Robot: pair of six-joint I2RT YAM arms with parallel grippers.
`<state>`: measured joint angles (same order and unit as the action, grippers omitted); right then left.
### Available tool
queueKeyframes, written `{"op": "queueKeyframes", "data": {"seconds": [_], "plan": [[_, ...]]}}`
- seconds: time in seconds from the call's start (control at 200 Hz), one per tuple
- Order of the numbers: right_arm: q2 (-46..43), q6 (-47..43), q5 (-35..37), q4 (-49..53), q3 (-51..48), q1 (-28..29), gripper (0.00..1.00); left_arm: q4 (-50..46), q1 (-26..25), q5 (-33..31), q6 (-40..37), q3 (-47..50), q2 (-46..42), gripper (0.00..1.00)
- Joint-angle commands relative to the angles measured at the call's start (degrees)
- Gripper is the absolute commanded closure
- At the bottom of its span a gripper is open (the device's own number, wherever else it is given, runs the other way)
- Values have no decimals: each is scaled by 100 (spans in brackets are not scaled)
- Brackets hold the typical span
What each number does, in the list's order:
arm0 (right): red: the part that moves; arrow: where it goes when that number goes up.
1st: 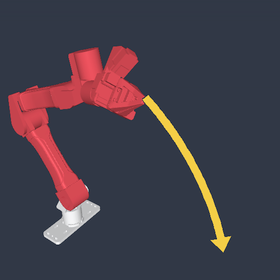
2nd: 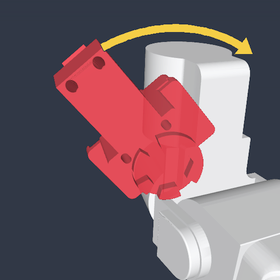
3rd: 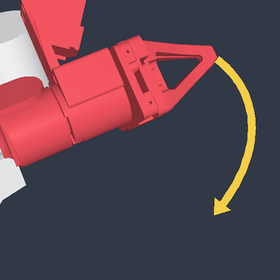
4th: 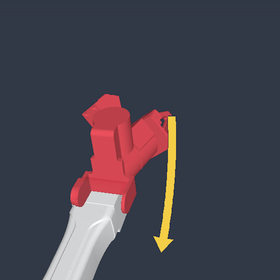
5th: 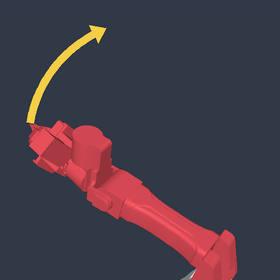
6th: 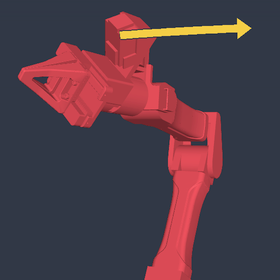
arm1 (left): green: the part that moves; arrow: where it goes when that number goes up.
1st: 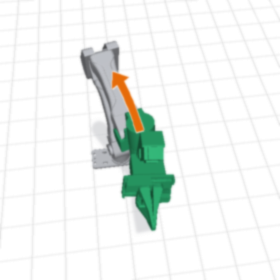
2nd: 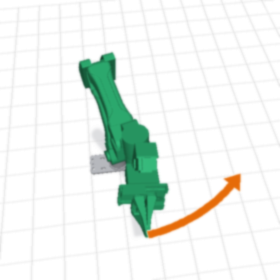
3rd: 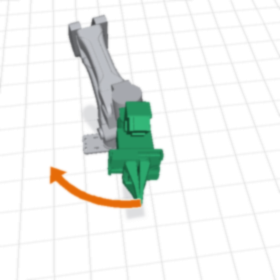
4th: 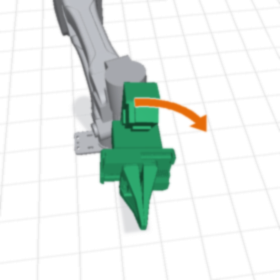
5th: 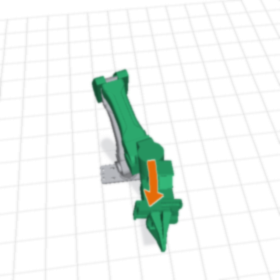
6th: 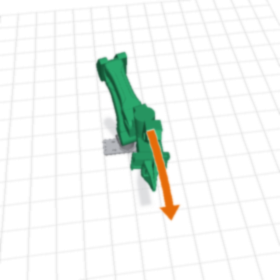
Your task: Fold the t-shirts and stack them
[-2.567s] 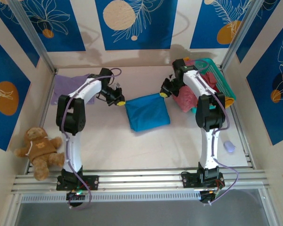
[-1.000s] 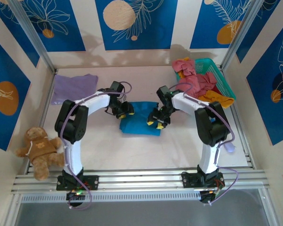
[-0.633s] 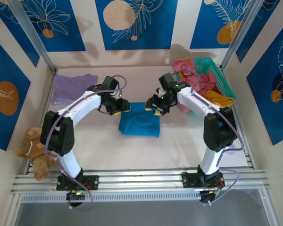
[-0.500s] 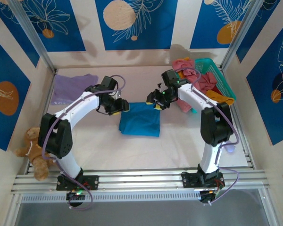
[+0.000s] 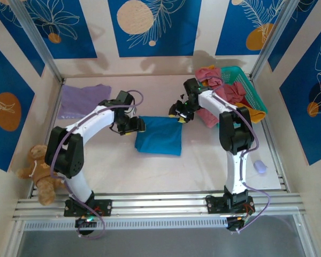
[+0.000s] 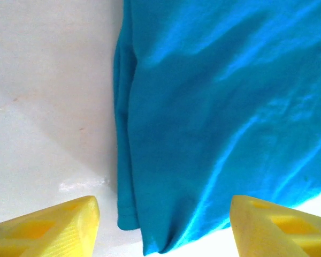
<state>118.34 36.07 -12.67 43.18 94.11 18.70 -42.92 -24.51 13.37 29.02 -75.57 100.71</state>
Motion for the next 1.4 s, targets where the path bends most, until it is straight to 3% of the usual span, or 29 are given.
{"op": "queueKeyframes", "data": {"seconds": [0.0,0.33,0.685,0.825,0.985,1.271,1.396], "plan": [[-673,-254,-131,491,213,47,47,-110,-18,-129,-302,-45,217,33],[-1698,-371,-298,842,-187,-58,47,74,-27,203,-406,-378,858,34],[-2086,-458,-441,973,-555,-380,47,48,-311,100,-442,-641,1416,41],[-2114,-487,-465,1009,-555,-415,47,-5,-482,-94,-441,-695,1654,49],[-2179,-505,-465,1030,-578,-470,48,-349,-827,-747,-443,-839,2033,59],[-2479,-514,-482,1070,-777,-610,48,-482,-841,-1087,-521,-747,2134,100],[-2642,-536,-484,1083,-882,-660,47,-906,-755,-1656,-871,-1203,1967,100]]}}
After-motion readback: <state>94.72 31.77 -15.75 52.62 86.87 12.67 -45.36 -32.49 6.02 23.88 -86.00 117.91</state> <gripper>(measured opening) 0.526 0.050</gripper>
